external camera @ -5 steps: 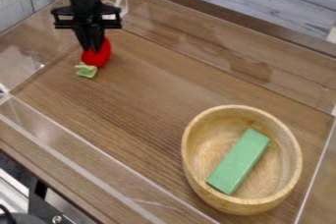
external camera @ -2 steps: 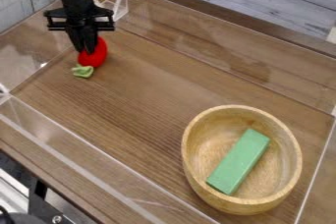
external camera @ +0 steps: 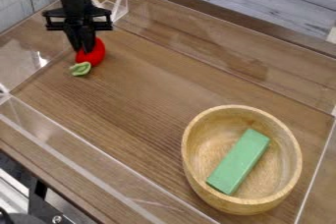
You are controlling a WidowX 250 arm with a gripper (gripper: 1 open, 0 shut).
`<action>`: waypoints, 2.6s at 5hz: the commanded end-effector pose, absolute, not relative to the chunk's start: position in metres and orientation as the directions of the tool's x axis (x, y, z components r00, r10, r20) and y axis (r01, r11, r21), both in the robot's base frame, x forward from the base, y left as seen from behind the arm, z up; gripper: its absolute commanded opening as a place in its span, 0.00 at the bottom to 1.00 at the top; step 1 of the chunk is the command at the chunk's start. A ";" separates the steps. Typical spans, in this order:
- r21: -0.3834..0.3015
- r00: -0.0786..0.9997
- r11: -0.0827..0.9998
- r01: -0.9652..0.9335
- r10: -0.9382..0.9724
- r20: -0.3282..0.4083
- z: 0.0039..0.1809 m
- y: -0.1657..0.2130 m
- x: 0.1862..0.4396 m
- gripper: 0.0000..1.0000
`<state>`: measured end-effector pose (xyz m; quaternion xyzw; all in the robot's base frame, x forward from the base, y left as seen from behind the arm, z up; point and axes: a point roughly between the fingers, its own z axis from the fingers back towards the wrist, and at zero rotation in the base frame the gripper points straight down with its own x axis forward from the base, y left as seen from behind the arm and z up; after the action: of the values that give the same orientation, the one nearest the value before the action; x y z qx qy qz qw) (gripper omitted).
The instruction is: Move the red object to the left side of the table
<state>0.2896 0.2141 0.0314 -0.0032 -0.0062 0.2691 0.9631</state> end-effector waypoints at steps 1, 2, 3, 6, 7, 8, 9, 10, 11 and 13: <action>0.006 0.837 0.837 -0.547 0.547 0.013 0.025 0.214 0.289 0.00; 0.007 0.823 0.823 -0.568 0.568 0.004 0.023 0.212 0.289 0.00; 0.008 0.810 0.810 -0.586 0.586 -0.005 0.020 0.211 0.289 0.00; 0.014 0.858 0.859 -0.512 0.512 -0.035 0.013 0.202 0.275 0.00; 0.015 0.871 0.872 -0.490 0.490 -0.045 0.018 0.196 0.273 0.00; 0.015 0.899 0.900 -0.435 0.435 -0.056 0.020 0.205 0.269 0.00; 0.013 0.922 0.924 -0.382 0.382 -0.067 0.023 0.214 0.265 0.00; -0.007 0.931 0.933 -0.360 0.359 -0.060 0.038 0.215 0.273 1.00; -0.024 0.946 0.947 -0.321 0.319 -0.055 0.051 0.206 0.273 1.00; -0.060 0.963 0.961 -0.271 0.270 -0.020 0.094 0.177 0.279 1.00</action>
<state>0.2725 0.1745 0.0729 -0.0465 0.0358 0.1403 0.9884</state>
